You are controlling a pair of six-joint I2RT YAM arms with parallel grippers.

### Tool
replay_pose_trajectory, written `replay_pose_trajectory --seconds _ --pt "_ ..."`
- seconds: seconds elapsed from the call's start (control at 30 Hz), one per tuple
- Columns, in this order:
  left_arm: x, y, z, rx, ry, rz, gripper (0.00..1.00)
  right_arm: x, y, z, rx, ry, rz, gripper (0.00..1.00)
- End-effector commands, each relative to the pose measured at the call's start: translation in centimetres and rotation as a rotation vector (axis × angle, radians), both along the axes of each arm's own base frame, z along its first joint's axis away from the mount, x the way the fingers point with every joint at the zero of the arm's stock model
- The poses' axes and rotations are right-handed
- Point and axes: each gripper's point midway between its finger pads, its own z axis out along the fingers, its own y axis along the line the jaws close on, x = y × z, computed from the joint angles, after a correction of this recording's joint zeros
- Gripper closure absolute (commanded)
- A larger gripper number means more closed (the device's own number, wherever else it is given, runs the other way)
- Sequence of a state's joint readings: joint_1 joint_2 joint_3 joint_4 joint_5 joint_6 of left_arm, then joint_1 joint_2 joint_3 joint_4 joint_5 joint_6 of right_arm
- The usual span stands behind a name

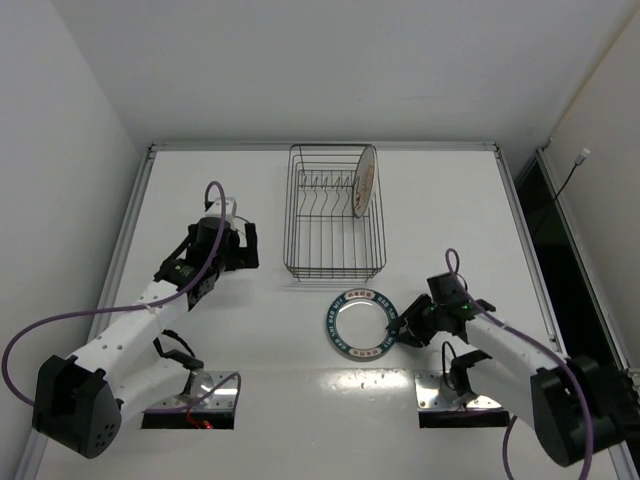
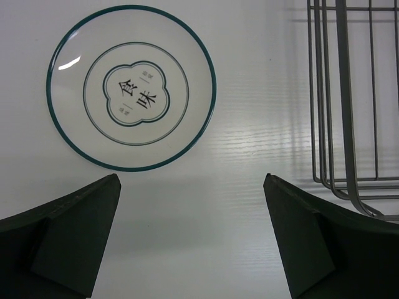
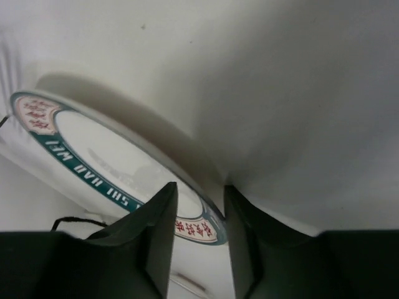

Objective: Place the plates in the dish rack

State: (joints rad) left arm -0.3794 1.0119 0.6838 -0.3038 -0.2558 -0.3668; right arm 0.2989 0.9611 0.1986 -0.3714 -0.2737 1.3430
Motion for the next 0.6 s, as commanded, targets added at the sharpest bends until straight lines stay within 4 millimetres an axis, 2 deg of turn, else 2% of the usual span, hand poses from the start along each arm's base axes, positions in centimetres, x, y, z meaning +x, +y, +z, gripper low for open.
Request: replay_pose_trajectory --seconds 0.0,0.13,0.2,0.23,0.3,0.37,0.4,0.47,0.5,0.53,0.57 --pt "0.6 0.6 1.0 0.026 -0.056 0.035 0.01 -0.1 -0.5 -1.4 -0.067 0.053 0.028 0.69" --pt "0.5 1.3 0.9 0.043 -0.063 0.061 0.01 0.0 -0.3 -1.6 -0.068 0.052 0.064 1.00" --pt "0.5 1.3 0.9 0.043 -0.063 0.062 0.01 0.2 -0.3 -1.3 -0.073 0.040 0.085 1.00" --pt "0.5 1.3 0.9 0.043 -0.063 0.062 0.01 0.6 0.3 -0.5 -0.060 0.025 0.118 1.00" --pt "0.4 1.5 0.8 0.052 -0.056 0.069 0.01 -0.8 0.6 -0.2 -0.081 0.065 0.218 1.00" --pt "0.4 1.5 0.8 0.052 -0.056 0.069 0.01 -0.6 1.5 1.4 -0.088 0.036 0.276 1.00" --pt "0.4 1.7 0.8 0.058 -0.059 0.079 0.01 -1.7 1.9 2.0 -0.099 0.035 0.330 1.00" --pt "0.3 2.0 0.7 0.069 -0.051 0.087 0.01 -1.5 2.8 4.1 -0.094 -0.036 0.350 1.00" --pt "0.5 1.9 1.1 0.064 -0.061 0.088 0.01 -2.2 2.7 4.9 -0.099 -0.039 0.359 1.00" --pt "0.4 2.1 0.8 0.078 -0.047 0.097 0.01 -1.3 3.4 7.8 -0.088 -0.150 0.369 1.00" --pt "0.4 2.1 0.8 0.078 -0.047 0.097 0.01 -1.1 3.4 9.3 -0.098 -0.193 0.371 1.00"
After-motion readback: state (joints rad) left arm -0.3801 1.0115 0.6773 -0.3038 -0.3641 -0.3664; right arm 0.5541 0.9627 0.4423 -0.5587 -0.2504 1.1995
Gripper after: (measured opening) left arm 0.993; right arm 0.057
